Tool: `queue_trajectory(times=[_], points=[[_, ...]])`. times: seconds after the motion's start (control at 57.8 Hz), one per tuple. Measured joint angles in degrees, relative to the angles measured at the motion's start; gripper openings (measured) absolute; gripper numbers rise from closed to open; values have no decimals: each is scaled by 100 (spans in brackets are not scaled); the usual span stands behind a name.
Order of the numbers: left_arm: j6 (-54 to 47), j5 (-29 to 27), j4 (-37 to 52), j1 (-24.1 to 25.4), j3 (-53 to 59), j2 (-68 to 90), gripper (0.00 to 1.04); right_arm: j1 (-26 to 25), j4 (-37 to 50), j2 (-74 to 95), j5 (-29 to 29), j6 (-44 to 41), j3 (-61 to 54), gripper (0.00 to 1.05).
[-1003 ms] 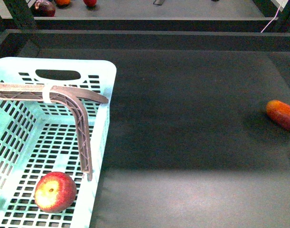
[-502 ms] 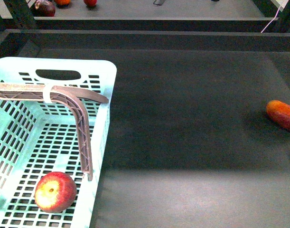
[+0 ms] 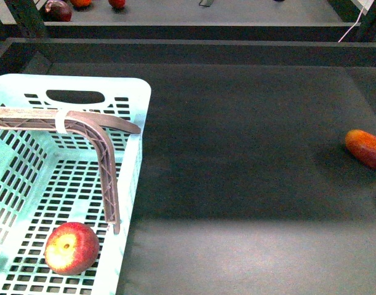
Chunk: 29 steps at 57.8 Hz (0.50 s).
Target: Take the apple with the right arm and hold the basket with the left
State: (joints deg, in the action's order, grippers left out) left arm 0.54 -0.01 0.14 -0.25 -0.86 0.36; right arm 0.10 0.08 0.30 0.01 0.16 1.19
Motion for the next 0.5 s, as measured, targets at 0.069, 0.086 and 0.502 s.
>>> queue_trajectory(times=[0.069, 0.086, 0.502], points=[[0, 0, 0, 0, 0, 0, 98, 0, 0, 0, 0, 0, 0, 96], [-2, 0, 0, 0, 0, 0, 98, 0, 0, 0, 0, 0, 0, 96], [-2, 0, 0, 0, 0, 0, 98, 0, 0, 0, 0, 0, 0, 96]])
